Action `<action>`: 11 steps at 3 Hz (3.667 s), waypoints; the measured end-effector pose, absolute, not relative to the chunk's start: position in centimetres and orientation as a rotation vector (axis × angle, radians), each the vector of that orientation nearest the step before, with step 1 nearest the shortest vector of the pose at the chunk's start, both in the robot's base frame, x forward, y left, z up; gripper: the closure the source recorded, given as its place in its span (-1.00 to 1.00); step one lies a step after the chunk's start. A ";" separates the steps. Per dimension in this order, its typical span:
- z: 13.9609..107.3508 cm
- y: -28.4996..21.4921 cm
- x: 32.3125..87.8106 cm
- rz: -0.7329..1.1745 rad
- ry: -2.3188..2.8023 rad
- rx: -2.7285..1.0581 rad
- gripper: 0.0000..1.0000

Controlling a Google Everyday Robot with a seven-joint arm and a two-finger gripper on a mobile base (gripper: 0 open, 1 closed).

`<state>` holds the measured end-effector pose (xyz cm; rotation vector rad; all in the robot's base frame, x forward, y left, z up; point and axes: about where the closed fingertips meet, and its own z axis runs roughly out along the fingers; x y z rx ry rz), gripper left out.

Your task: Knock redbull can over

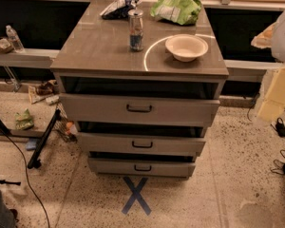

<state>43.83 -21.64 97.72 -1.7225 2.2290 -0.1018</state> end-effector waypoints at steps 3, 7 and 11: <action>99.1 -19.2 53.1 0.115 2.090 -1.289 -1.00; 100.7 -15.9 63.6 0.228 1.883 -0.823 -1.00; 95.0 -7.3 72.0 0.384 1.812 -0.690 -1.00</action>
Offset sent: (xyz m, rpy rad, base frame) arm 0.1209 0.0223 0.0298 0.4541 -0.2453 -0.1956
